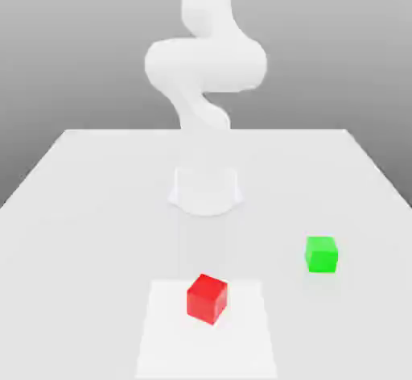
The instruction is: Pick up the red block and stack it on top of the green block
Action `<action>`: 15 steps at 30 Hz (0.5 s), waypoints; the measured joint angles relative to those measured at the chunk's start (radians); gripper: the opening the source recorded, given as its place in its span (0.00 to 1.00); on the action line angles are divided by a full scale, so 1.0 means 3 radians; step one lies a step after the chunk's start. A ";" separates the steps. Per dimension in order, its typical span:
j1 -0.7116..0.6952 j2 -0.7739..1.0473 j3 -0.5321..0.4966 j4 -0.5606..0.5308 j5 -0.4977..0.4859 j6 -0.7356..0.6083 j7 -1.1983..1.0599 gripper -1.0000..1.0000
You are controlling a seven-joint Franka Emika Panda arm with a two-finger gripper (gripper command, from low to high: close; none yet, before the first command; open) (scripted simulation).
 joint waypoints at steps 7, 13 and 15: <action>-0.0223 0.0858 0.0233 -0.0563 -0.0068 0.0540 0.0588 0.50; -0.0353 0.1615 0.0350 -0.1052 -0.0098 0.1015 0.1081 0.50; -0.0373 0.1883 0.0367 -0.1224 -0.0082 0.1185 0.1235 0.50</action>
